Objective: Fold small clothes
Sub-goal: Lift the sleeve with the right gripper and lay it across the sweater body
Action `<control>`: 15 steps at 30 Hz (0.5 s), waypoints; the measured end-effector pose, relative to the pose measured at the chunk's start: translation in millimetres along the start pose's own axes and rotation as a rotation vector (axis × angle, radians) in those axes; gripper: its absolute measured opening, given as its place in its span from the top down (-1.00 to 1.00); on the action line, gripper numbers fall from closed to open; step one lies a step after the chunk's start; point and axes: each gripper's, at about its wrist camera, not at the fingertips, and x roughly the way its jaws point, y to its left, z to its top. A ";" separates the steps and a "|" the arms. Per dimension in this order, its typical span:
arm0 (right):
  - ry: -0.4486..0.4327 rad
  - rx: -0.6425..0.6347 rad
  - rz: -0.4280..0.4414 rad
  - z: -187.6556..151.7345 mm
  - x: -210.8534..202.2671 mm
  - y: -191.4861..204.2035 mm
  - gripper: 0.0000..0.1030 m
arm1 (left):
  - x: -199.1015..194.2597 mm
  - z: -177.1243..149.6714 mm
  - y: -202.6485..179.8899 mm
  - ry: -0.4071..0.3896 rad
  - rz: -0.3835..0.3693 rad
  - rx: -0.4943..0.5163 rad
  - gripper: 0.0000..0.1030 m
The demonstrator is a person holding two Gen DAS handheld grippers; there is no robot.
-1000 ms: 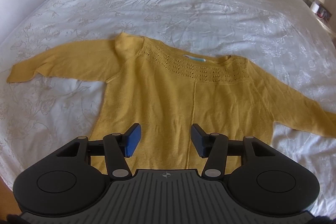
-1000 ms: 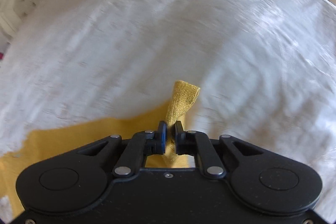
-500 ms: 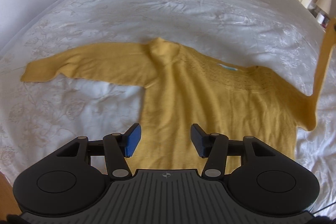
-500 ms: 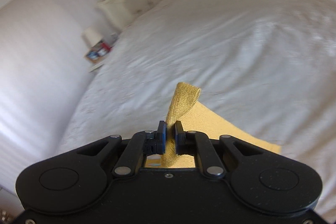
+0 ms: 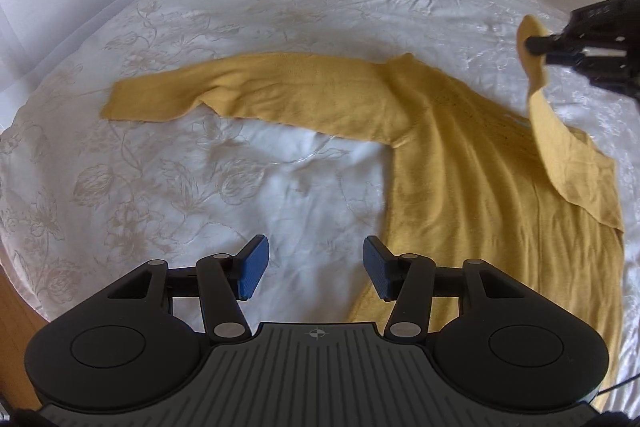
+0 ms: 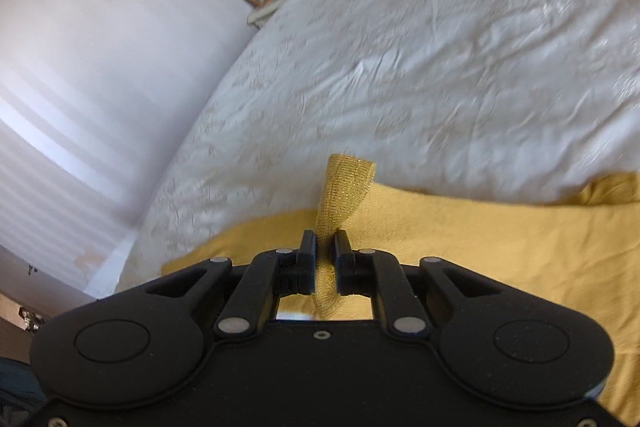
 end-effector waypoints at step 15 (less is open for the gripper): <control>-0.052 0.059 -0.197 -44.9 -52.1 -65.9 0.00 | 42.0 45.2 -59.1 -0.049 -0.109 0.152 0.01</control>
